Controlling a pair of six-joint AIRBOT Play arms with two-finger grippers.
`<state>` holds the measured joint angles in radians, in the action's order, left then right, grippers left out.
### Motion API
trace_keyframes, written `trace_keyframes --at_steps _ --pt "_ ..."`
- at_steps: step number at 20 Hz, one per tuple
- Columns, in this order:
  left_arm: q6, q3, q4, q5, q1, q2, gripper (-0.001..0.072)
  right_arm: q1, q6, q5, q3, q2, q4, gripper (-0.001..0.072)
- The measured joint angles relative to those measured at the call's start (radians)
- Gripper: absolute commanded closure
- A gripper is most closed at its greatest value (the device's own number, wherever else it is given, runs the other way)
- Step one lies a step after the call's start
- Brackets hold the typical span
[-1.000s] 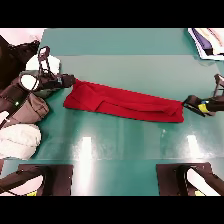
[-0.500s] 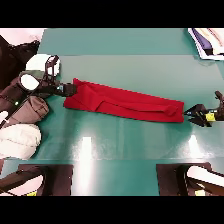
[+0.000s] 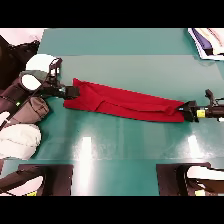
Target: Fold the shirts.
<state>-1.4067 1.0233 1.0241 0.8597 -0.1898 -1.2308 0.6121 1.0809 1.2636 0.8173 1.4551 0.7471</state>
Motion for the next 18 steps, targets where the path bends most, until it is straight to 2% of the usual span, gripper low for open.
trace_keyframes --at_steps 1,3,9,13,18 --pt "-0.001 0.000 -0.003 -0.010 -0.019 0.000 0.0683 -0.024 -0.005 -0.025 0.000 0.005 0.003 0.0381" --pt "-0.008 0.000 -0.006 -0.044 -0.070 0.000 0.0683 -0.066 -0.014 -0.074 -0.001 0.008 0.006 0.0690" --pt "-0.079 0.046 -0.012 -0.148 -0.228 -0.059 0.0683 -0.123 -0.058 -0.133 -0.001 -0.127 0.002 0.0700" --pt "-0.098 0.207 -0.012 -0.136 -0.336 -0.238 0.0683 -0.154 -0.061 -0.064 0.050 -0.260 -0.087 0.0701" --pt "-0.105 0.459 -0.012 -0.079 -0.433 -0.486 0.0683 -0.288 0.031 0.005 0.225 -0.344 -0.135 0.0700"
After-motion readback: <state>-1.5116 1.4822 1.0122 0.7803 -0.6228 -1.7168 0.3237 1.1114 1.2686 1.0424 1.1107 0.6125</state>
